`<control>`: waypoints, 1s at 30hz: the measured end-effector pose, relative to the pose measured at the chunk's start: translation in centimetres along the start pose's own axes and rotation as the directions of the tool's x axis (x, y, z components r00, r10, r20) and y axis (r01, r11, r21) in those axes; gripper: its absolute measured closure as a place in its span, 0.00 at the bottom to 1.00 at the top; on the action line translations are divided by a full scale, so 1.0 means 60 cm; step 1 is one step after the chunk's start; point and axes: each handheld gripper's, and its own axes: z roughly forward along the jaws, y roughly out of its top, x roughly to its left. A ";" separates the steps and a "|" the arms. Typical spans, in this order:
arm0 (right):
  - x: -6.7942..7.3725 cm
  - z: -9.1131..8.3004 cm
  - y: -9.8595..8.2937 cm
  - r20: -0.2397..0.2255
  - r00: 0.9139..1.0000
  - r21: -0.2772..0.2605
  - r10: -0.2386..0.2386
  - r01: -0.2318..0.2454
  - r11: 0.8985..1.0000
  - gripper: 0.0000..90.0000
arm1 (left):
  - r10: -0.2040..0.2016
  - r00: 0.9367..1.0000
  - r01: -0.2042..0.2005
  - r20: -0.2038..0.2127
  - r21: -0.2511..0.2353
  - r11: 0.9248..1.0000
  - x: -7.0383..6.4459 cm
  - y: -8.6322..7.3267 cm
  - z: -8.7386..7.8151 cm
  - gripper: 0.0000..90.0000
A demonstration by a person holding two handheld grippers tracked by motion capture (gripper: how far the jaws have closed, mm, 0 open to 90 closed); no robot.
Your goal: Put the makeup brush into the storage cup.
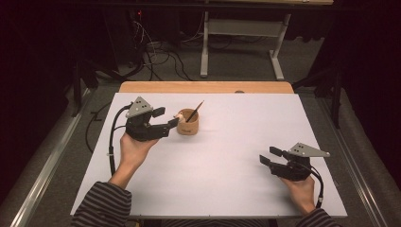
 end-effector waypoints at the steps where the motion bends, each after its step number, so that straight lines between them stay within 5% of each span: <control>1: 0.000 0.000 0.000 0.001 1.000 0.000 -0.001 0.001 1.000 0.48 | -0.001 1.000 0.001 0.000 -0.001 1.000 0.000 -0.002 -0.002 0.40; 30: 0.000 -0.001 0.000 0.001 1.000 -0.009 -0.002 0.002 1.000 0.47 | -0.044 0.999 0.044 0.000 -0.028 0.999 0.001 -0.045 -0.052 0.37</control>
